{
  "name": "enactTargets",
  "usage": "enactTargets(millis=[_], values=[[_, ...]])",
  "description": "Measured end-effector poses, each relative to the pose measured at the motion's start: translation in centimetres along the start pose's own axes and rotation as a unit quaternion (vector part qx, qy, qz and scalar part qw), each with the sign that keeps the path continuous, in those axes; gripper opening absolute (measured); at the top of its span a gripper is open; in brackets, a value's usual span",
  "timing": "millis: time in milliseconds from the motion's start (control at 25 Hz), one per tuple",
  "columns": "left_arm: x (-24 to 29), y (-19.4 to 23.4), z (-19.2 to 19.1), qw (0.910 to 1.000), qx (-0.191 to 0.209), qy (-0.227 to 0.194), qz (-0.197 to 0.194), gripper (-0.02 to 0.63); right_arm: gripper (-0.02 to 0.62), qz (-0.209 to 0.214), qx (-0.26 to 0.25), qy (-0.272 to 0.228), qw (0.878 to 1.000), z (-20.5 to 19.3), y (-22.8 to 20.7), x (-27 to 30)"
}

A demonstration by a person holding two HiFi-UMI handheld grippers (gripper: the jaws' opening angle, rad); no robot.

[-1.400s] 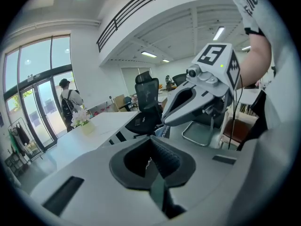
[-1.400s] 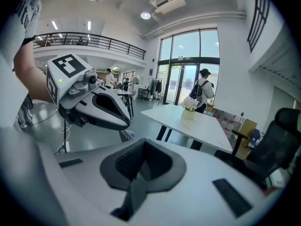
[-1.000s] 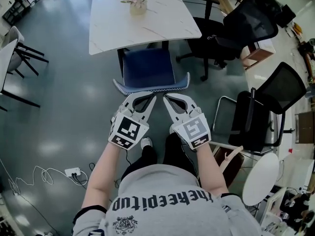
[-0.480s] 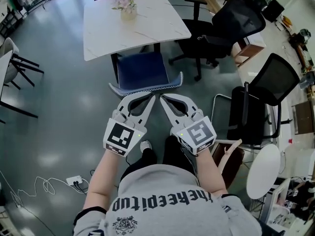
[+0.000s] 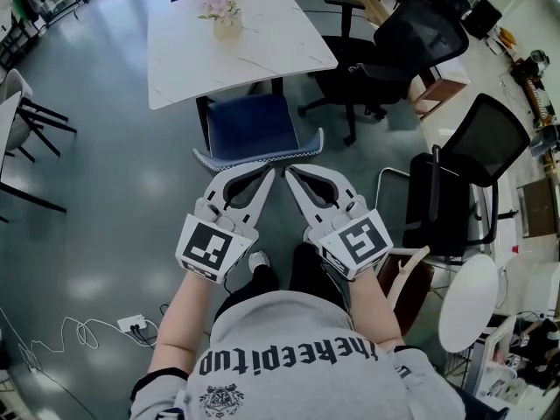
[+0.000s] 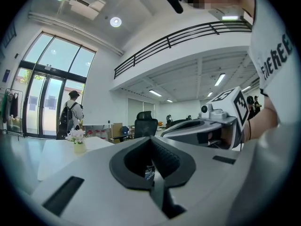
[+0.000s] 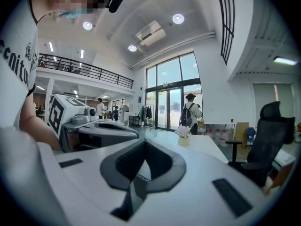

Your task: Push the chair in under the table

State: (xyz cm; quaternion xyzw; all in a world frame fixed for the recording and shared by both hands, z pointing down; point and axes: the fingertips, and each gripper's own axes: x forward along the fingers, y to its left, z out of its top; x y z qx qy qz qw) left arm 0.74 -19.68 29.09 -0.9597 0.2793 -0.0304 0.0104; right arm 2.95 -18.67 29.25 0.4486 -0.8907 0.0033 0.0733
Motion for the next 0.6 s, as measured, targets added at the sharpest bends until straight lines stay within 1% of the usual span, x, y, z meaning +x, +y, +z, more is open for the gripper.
enactTargets(millis=[200, 600], values=[[-0.2, 0.3, 0.3, 0.9998, -0.017, -0.008, -0.004, 0.015, 0.011, -0.004, 0.005, -0.003, 1.000, 0.4, 0.1, 0.1], [-0.4, 0.4, 1.4, 0.9993, -0.028, -0.024, -0.012, 0.015, 0.011, -0.015, 0.011, -0.016, 1.000, 1.2, 0.2, 0.0]])
